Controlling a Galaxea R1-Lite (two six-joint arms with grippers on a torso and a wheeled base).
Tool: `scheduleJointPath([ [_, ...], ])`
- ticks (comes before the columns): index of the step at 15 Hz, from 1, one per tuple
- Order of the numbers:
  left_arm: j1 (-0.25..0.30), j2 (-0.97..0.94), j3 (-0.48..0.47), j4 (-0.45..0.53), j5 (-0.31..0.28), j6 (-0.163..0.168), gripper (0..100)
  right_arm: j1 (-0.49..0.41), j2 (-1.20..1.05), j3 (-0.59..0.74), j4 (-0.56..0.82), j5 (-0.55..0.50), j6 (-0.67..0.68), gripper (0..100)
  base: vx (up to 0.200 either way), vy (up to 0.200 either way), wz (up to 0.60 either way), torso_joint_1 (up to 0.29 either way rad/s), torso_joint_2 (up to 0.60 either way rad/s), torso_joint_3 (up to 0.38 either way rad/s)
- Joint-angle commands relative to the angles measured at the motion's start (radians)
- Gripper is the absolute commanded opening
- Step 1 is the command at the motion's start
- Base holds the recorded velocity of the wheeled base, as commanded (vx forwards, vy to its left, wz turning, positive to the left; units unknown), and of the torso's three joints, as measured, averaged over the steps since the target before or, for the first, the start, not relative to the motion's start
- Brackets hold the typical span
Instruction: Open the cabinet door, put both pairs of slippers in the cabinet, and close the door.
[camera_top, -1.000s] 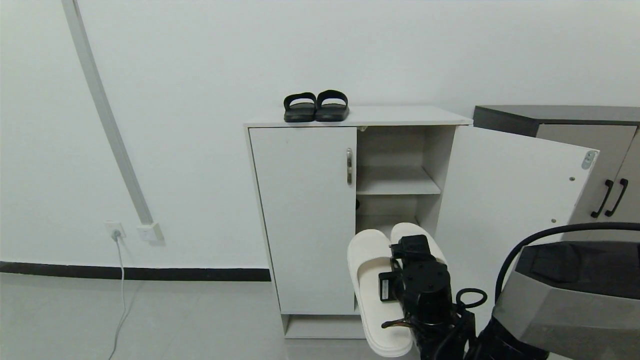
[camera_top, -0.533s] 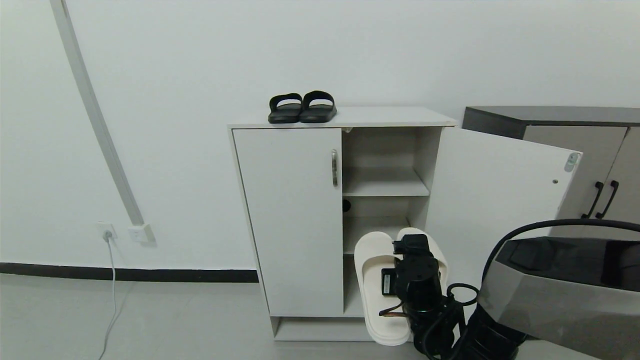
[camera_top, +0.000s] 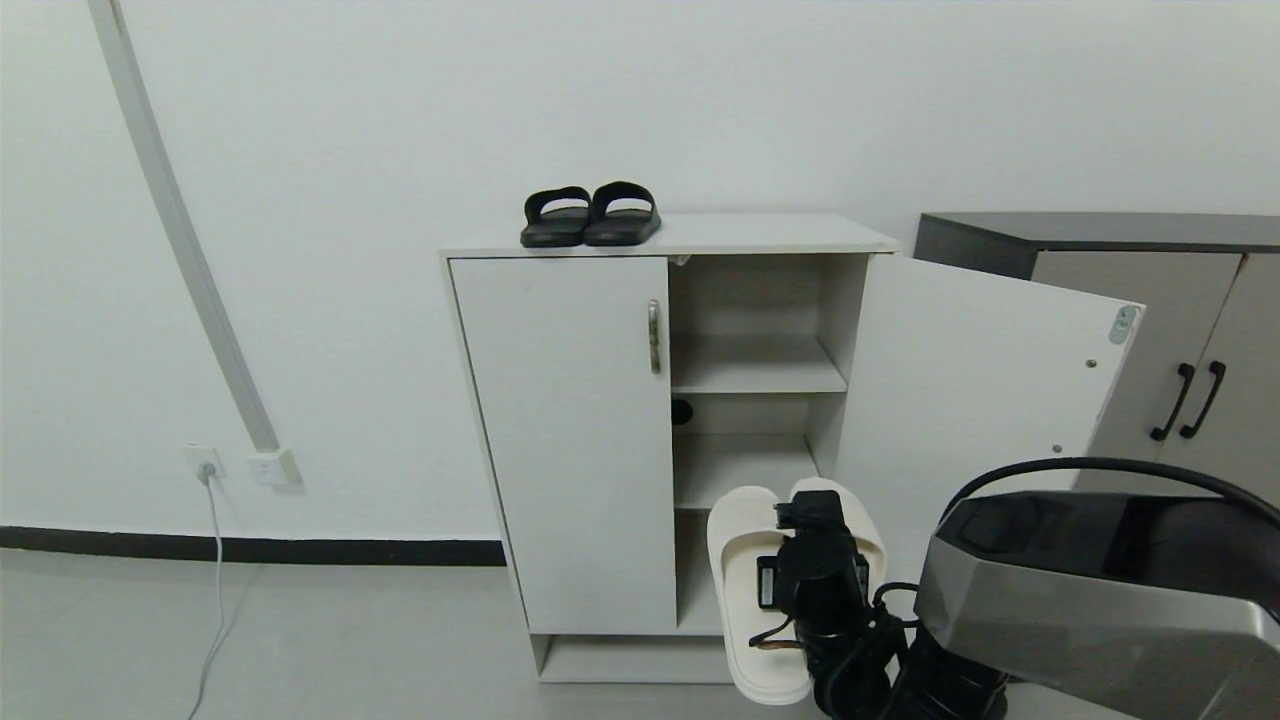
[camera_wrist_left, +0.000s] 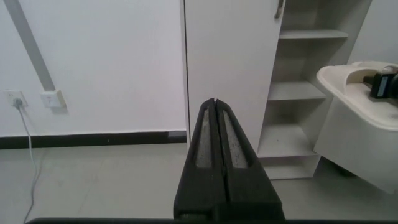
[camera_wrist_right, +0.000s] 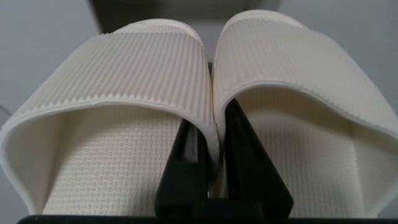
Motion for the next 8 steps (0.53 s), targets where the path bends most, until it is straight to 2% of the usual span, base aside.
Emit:
scheduleJointPath([
  [1,0.0,0.002,0.0,0.0,0.0,0.0,0,-0.003,0.021,-0.006,-0.001,0.001,0.001,0,0.0,0.0,0.0,0.0,0.0,0.0],
  [6,0.0,0.002,0.0,0.0,-0.001,0.0,0,-0.004,0.059,-0.038,0.001,0.005,0.001,0,0.0,0.0,0.0,0.0,0.0,0.0],
  [8,0.0,0.002,0.0,0.0,-0.001,0.002,0,-0.004,0.067,-0.046,0.001,0.005,-0.001,0,0.0,0.0,0.0,0.002,0.0,-0.11],
])
